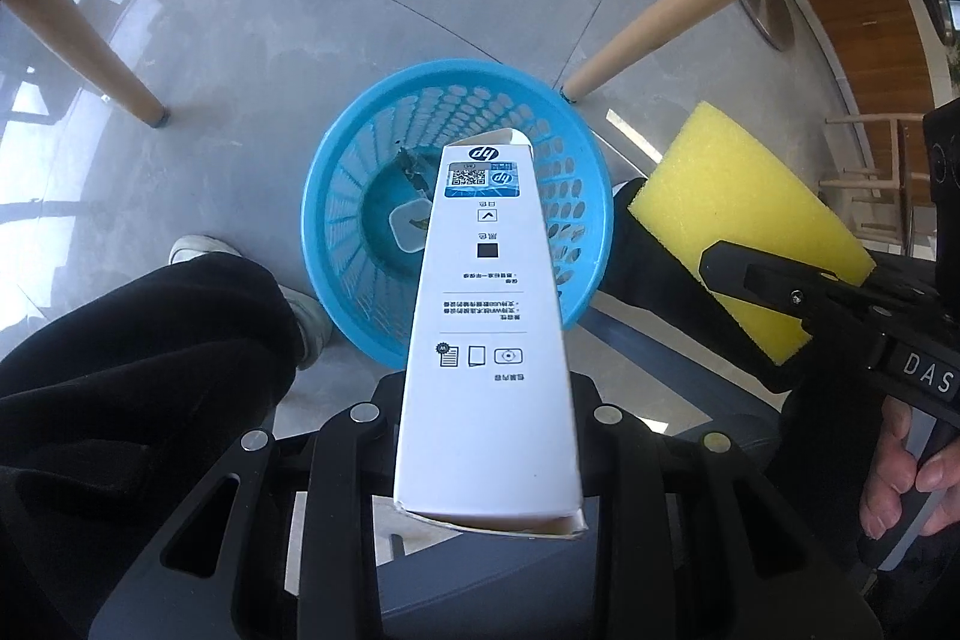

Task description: Collect trash

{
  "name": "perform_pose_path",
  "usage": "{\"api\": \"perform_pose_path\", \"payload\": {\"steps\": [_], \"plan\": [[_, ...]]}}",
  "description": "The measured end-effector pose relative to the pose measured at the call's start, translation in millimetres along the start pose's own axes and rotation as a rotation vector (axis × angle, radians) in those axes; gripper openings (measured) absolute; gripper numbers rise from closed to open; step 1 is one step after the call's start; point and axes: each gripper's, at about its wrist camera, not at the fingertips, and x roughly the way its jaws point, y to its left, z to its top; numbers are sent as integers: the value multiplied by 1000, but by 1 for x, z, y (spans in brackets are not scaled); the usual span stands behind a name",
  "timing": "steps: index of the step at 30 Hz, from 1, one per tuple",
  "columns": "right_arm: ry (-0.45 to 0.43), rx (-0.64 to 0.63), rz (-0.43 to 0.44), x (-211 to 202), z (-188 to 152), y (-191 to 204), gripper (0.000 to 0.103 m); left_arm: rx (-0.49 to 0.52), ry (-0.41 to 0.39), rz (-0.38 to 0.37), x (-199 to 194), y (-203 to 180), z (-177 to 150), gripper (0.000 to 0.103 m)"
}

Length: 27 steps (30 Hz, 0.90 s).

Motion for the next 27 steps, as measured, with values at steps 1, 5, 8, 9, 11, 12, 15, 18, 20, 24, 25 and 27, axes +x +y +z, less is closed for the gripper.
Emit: {"api": "perform_pose_path", "payload": {"steps": [1, 5, 8, 9, 11, 12, 15, 18, 20, 24, 25, 27], "plan": [[4, 1, -6, 3, 1, 0, 24, -3, 5, -2, 2, 0, 1, 30], [16, 2, -15, 11, 5, -1, 24, -8, 18, -2, 9, 1, 4, 30], [23, 1, -15, 12, 6, -3, 24, -8, 20, -2, 12, 2, 6, 30], [25, 1, -16, 13, 6, -3, 24, -11, 20, -4, 11, 2, 7, 30], [26, 3, -19, 14, 6, -4, 25, -9, 18, -3, 15, 4, 10, 30], [26, 5, -20, 14, 7, -4, 25, -10, 17, -3, 15, 5, 10, 30], [28, 8, -23, 16, 8, -3, 25, -5, 19, 0, 18, 5, 10, 30], [27, 11, -23, 17, 9, -3, 26, -4, 23, 3, 20, 3, 10, 30], [28, 11, -27, 17, 9, -3, 26, 0, 26, 5, 21, 3, 10, 31], [26, 21, -37, 18, 9, -6, 40, -1, 22, 15, 22, 3, 11, 33], [23, 23, -39, 18, 9, -7, 46, 0, 18, 15, 23, 2, 11, 36], [17, 26, -49, 17, 9, -7, 56, 3, 20, 22, 24, 3, 10, 56]]}}
